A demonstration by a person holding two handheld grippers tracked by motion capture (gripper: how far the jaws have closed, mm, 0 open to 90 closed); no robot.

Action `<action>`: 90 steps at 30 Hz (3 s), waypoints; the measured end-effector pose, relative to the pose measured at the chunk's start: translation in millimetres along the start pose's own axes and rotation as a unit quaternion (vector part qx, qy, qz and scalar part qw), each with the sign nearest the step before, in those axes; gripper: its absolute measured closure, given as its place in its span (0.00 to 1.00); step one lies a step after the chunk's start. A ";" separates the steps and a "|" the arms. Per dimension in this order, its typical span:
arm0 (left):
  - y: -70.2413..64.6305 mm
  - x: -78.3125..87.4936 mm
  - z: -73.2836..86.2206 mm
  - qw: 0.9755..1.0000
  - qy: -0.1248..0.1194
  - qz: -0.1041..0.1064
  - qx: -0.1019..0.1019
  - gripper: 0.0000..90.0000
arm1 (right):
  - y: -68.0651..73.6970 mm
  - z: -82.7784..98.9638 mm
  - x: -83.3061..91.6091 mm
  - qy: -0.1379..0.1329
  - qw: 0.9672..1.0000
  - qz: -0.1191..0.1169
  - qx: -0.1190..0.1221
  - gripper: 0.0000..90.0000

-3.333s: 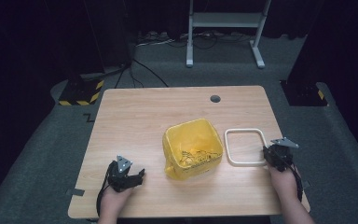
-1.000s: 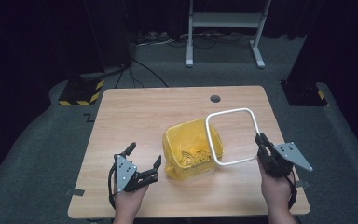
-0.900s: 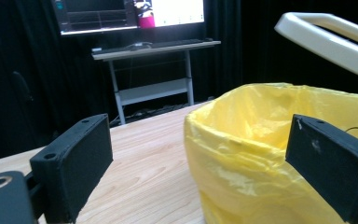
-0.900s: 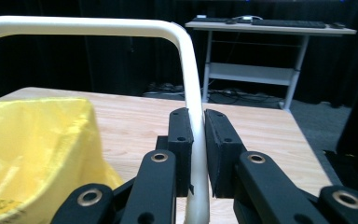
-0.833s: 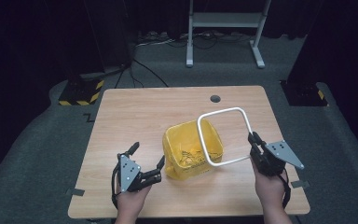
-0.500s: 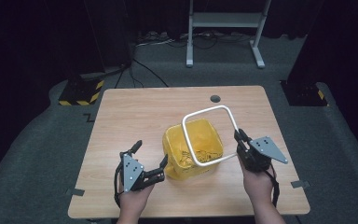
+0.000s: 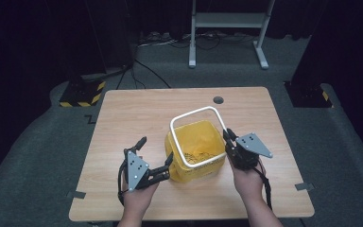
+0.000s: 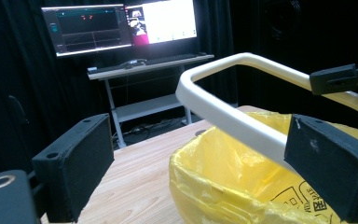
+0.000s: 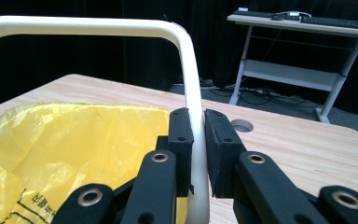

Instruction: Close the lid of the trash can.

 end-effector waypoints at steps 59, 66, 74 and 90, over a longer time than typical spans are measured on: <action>-6.8 -25.1 21.4 0.999 0.046 0.012 -0.002 0.15 | 10.2 13.1 -12.8 0.059 0.998 -0.008 0.014 0.91; -2.5 -28.7 27.5 0.999 0.053 0.011 0.000 0.17 | 11.2 14.0 -15.9 0.072 0.997 -0.009 0.020 0.91; -1.7 -34.9 27.6 0.998 0.058 0.012 -0.003 0.19 | 10.0 15.8 -17.5 0.082 0.996 -0.007 0.021 0.91; 12.1 -39.3 32.4 0.997 0.056 0.016 0.045 0.28 | 10.5 11.9 -20.7 0.106 0.994 -0.011 0.031 0.91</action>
Point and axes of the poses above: each handheld gripper's, and its own axes: x roughly backward along the jaws, z roughly out of its underside, y roughly to its left, the point moved 1 cm from there along -x, roughly forward along the jaws, and after that the axes turned 14 degrees about z, right-handed, at the moved point
